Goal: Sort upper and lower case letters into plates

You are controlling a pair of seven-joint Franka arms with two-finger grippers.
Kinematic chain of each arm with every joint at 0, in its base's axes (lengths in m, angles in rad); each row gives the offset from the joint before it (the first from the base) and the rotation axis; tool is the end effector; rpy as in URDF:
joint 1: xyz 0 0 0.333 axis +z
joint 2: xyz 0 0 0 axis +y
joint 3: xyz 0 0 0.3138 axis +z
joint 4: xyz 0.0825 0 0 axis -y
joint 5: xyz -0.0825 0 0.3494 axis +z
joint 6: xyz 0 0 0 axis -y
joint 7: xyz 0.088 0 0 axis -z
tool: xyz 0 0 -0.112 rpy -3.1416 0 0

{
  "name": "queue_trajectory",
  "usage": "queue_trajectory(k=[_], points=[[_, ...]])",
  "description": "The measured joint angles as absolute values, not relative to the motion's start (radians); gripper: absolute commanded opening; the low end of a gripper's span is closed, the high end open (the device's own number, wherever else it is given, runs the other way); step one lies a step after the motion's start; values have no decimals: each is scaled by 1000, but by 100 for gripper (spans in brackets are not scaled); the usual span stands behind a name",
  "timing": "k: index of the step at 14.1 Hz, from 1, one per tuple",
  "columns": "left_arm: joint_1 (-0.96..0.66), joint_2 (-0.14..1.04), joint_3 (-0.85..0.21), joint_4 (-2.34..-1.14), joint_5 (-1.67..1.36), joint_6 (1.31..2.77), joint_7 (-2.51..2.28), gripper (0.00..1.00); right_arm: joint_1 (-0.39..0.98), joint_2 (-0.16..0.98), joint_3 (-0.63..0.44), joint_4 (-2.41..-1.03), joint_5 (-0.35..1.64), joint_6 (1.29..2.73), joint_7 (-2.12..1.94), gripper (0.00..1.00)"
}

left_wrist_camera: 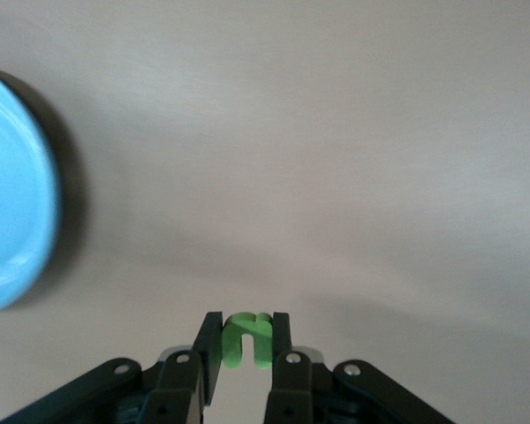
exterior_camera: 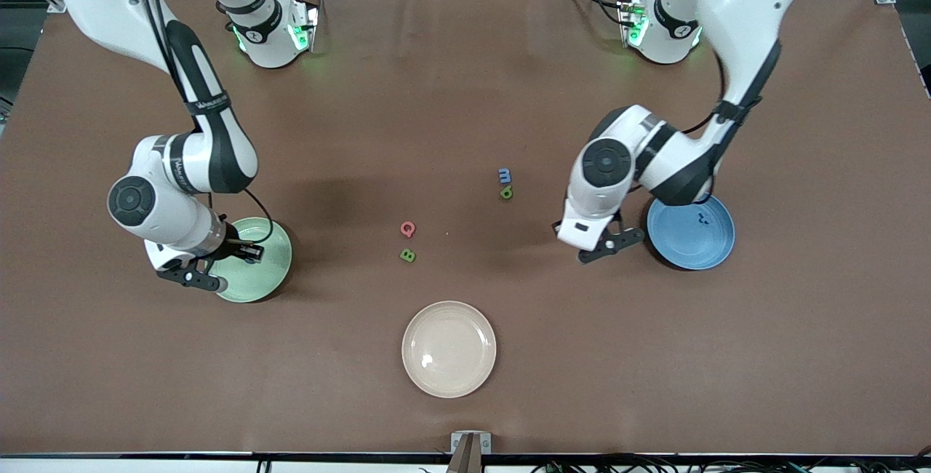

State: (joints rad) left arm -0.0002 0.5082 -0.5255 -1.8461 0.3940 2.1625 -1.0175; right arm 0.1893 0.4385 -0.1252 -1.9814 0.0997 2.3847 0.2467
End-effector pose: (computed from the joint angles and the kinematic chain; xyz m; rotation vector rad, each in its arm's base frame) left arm 0.5392 -0.2667 0.2872 -2.9922 -0.4426 0.0426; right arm 0.5835 0.0418 0.2611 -3.1084 0.3831 0.0503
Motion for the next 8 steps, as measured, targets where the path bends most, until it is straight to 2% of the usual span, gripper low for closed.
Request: queue_trajectory(k=[2, 4, 5, 6, 7, 8], points=[[128, 456, -582, -1941, 412, 2188, -903, 13, 186, 445, -122, -2050, 99, 2448, 241, 2], [237, 413, -600, -2042, 446, 2276, -787, 13, 187, 451, -114, -2099, 98, 2490, 241, 3], [286, 399, -601, -2088, 451, 2330, -721, 13, 187, 452, -112, -2113, 98, 2505, 241, 7], [336, 391, -602, -2129, 454, 2379, -652, 13, 187, 452, -111, -2122, 98, 2514, 241, 17], [381, 388, -602, -2160, 462, 2414, -588, 13, 187, 452, -111, -2124, 98, 2516, 241, 48], [422, 388, -602, -2184, 477, 2439, -533, 13, 187, 452, -111, -2124, 98, 2516, 241, 96]])
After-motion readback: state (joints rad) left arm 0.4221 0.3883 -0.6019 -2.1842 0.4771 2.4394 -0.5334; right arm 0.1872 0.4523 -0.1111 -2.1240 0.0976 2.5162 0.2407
